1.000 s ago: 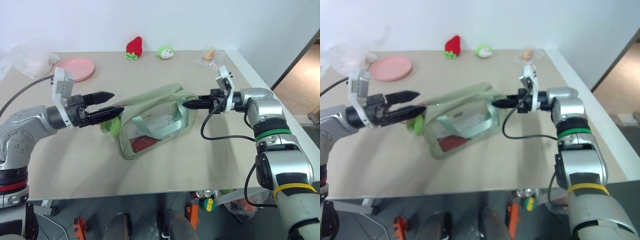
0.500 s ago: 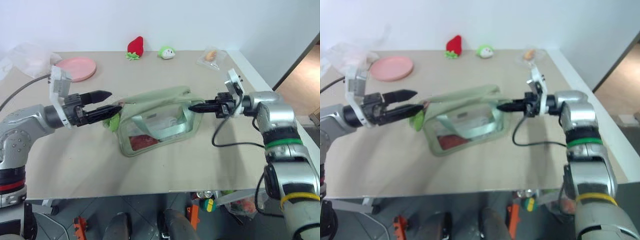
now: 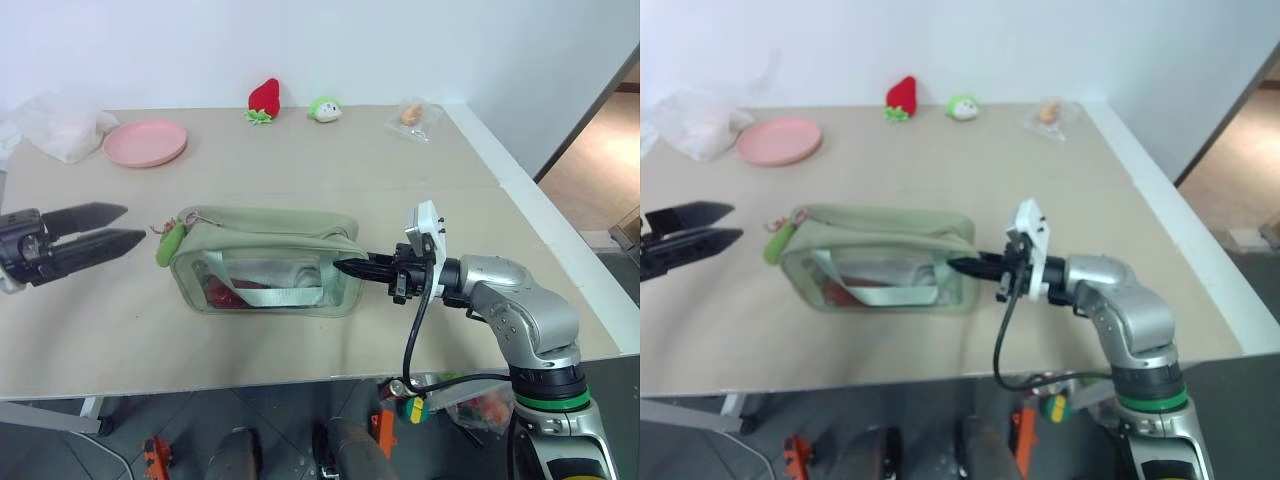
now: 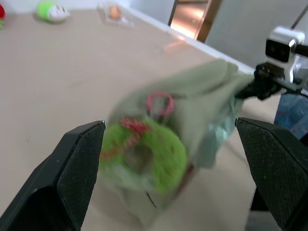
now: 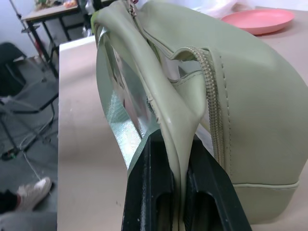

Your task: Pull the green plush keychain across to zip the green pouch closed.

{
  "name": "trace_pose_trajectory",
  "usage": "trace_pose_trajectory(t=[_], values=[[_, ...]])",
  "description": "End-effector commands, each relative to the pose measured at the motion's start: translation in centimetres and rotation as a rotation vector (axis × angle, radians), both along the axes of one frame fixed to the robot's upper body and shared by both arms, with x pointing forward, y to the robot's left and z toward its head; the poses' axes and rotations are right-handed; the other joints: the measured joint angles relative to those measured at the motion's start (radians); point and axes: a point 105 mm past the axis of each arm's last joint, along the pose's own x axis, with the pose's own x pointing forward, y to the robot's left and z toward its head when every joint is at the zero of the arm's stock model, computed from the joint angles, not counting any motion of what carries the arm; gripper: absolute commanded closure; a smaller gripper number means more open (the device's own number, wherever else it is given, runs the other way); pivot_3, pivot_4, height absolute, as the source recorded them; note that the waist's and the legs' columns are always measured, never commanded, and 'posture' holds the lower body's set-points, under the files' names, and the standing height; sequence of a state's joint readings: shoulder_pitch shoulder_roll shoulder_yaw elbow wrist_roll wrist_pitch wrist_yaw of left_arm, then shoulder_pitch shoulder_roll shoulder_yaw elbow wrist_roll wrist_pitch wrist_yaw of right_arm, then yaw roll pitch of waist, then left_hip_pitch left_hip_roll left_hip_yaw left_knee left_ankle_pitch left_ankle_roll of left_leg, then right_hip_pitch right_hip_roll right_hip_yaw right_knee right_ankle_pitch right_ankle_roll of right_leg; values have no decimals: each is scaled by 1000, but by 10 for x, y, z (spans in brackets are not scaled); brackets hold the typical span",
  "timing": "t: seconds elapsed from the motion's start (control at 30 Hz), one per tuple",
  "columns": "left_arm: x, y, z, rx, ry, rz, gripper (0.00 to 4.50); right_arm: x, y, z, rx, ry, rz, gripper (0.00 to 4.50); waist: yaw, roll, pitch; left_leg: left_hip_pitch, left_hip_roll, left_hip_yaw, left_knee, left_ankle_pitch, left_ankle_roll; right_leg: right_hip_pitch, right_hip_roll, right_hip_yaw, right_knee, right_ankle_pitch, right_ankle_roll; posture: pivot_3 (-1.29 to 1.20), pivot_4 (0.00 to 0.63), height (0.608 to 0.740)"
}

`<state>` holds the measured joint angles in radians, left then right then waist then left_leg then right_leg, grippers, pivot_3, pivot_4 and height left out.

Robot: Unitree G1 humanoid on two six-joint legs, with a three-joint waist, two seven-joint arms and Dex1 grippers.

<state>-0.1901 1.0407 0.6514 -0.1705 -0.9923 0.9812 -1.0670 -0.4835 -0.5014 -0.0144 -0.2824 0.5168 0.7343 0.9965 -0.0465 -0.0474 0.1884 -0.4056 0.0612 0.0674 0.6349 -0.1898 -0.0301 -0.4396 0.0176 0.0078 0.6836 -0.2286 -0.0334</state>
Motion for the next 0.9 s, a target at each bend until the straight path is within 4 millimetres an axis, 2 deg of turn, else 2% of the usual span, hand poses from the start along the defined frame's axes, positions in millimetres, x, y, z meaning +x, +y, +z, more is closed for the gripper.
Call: trace_pose_trajectory(t=[0.03, 0.13, 0.3, 0.4, 0.57, 0.73, 0.9], values=[[-6, -2, 11, -10, -50, -5, 0, 0, 2, 13, 4, -53, 15, 4418, 0, 0, 0, 0, 0, 0, 0, 0, 0, 0, 0, 0, 0, 0, 0, 0, 150, 740], [-4, -3, 10, -17, -56, 0, 0, 11, -4, 16, -1, -58, -6, 4418, 0, 0, 0, 0, 0, 1, 0, 0, 1, 0, 0, 1, 0, 0, 0, 0, 150, 740], [0, -7, 7, -19, -60, -4, 0, 22, -10, 32, 40, -77, -3, 2818, 1, -1, 0, -2, -1, 1, -2, -1, 1, -2, 0, 1, 0, 4, 5, 0, 150, 740], [1, -9, 6, -27, -65, -9, 0, 28, -13, 34, 30, -86, -14, 1681, 1, -1, 0, -3, -1, 0, -2, -3, 0, -2, 1, 1, -1, 2, 4, 0, 150, 740], [3, -11, 4, -32, -69, -13, 0, 11, -14, 23, -27, -48, 84, 14, 2, -1, 0, -3, 0, 0, -3, -6, 0, -2, 1, 2, -1, -2, 5, 0, 150, 740], [2, -10, 3, -33, -67, -10, 0, 2, -27, 26, -56, -37, 124, 14, 1, 0, 0, -3, 0, 0, -3, -7, 0, -2, 1, 2, -1, -2, 5, 0, 150, 740], [-1, -2, 2, -27, -56, 12, 0, 7, -42, 39, -60, -58, 86, 14, 1, -1, 0, -2, 0, 0, -2, -7, 0, -2, 2, 2, -1, -2, 4, 0, 150, 740]])
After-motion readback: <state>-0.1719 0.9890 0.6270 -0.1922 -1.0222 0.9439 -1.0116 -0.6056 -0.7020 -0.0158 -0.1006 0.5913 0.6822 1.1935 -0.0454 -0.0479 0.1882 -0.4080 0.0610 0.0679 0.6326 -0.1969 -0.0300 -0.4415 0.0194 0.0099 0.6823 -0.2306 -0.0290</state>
